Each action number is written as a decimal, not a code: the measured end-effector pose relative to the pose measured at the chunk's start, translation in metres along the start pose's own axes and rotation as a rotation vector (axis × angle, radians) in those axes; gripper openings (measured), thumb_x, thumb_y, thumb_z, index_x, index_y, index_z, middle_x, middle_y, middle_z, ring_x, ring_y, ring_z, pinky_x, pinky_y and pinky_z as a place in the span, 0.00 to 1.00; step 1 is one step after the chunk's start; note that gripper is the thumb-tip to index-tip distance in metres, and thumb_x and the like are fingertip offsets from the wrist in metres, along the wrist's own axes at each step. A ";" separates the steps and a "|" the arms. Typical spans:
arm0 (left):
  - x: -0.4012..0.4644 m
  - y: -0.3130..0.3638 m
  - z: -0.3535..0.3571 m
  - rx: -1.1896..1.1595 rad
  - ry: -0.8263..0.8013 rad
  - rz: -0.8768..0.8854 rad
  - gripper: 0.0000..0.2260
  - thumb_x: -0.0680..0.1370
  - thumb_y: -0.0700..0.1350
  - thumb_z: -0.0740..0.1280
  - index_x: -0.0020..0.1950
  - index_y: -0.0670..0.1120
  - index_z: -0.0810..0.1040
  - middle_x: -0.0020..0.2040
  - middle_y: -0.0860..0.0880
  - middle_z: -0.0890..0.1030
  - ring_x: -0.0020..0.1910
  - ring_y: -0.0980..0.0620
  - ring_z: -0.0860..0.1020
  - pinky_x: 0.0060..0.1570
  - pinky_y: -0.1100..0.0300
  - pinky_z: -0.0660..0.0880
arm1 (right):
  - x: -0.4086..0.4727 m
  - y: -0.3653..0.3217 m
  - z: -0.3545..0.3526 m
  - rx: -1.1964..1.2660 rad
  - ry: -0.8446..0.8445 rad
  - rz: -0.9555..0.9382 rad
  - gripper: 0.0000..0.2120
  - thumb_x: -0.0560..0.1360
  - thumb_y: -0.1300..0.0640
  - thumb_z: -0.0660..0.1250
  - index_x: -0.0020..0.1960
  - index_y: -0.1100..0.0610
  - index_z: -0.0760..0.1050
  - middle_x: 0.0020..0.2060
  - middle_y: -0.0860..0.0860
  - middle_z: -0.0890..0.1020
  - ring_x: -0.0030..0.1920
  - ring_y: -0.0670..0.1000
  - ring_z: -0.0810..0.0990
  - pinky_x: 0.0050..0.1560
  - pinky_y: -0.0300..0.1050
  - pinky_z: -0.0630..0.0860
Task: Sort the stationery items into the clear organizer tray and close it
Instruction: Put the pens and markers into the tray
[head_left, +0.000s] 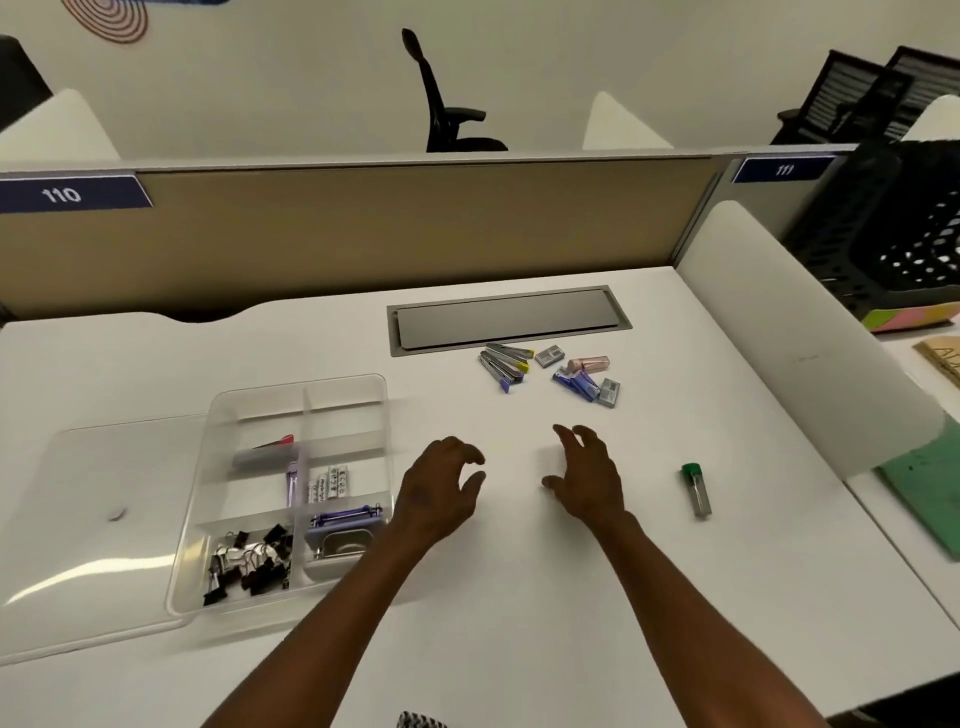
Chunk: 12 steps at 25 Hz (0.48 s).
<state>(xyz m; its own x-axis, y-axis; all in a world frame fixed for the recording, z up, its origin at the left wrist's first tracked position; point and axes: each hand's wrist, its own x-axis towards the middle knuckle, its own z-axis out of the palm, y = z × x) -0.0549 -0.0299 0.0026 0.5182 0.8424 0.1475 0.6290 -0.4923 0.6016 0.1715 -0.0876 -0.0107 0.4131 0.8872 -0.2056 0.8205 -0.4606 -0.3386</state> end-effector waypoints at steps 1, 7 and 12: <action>0.013 0.002 0.006 0.018 -0.034 0.003 0.10 0.76 0.49 0.68 0.56 0.51 0.79 0.53 0.54 0.79 0.57 0.53 0.76 0.55 0.60 0.72 | 0.013 0.001 -0.004 -0.068 -0.022 -0.013 0.43 0.72 0.48 0.74 0.79 0.49 0.55 0.79 0.54 0.57 0.78 0.56 0.58 0.71 0.52 0.66; 0.087 0.004 0.031 0.159 -0.205 -0.050 0.14 0.77 0.49 0.67 0.63 0.51 0.75 0.60 0.51 0.76 0.61 0.49 0.75 0.57 0.54 0.74 | 0.073 -0.005 -0.017 -0.328 -0.090 -0.095 0.57 0.66 0.44 0.79 0.81 0.51 0.45 0.80 0.58 0.50 0.80 0.61 0.50 0.74 0.60 0.61; 0.148 0.001 0.044 0.297 -0.203 -0.033 0.22 0.77 0.41 0.67 0.71 0.49 0.69 0.72 0.48 0.70 0.70 0.46 0.69 0.64 0.52 0.71 | 0.102 -0.011 -0.012 -0.444 -0.099 -0.209 0.67 0.58 0.45 0.84 0.81 0.53 0.41 0.80 0.59 0.46 0.80 0.63 0.43 0.75 0.64 0.55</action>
<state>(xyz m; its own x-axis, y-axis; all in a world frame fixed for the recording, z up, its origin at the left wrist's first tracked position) 0.0476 0.0848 -0.0098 0.5807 0.8129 -0.0452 0.7729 -0.5330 0.3443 0.2092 0.0078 -0.0172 0.2000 0.9423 -0.2685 0.9796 -0.1973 0.0371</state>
